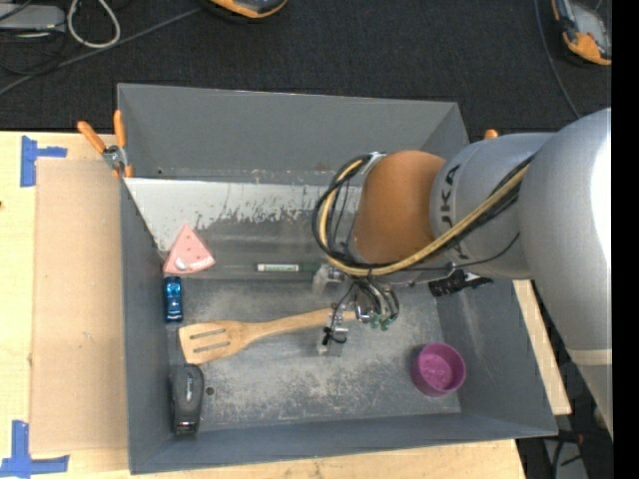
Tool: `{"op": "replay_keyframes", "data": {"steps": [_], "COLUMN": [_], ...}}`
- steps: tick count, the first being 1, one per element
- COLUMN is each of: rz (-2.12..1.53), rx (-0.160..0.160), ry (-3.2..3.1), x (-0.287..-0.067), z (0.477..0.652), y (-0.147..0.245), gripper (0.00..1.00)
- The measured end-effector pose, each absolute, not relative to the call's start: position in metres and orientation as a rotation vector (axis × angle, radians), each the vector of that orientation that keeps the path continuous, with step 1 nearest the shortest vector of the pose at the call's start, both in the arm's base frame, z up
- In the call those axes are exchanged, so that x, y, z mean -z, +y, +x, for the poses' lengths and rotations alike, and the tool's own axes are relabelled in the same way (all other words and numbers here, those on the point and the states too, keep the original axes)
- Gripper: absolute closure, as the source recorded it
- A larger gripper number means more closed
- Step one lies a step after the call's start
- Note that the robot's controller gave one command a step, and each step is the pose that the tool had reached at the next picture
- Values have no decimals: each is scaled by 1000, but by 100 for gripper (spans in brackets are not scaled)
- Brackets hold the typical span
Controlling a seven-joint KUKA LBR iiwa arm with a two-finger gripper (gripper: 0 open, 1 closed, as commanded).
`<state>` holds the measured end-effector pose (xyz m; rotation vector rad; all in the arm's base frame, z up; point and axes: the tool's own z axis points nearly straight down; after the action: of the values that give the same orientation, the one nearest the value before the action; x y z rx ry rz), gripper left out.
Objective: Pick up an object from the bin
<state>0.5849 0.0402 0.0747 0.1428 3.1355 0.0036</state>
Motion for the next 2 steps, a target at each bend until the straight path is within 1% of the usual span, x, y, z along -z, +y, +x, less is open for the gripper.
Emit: {"op": "replay_keyframes", "data": {"steps": [1, 2], "rz": [-70, 35], "rx": [1, -5], "ry": [3140, 3141], "x": [-104, -83], "z": [592, 588], "y": [40, 45], "gripper": [0, 0]}}
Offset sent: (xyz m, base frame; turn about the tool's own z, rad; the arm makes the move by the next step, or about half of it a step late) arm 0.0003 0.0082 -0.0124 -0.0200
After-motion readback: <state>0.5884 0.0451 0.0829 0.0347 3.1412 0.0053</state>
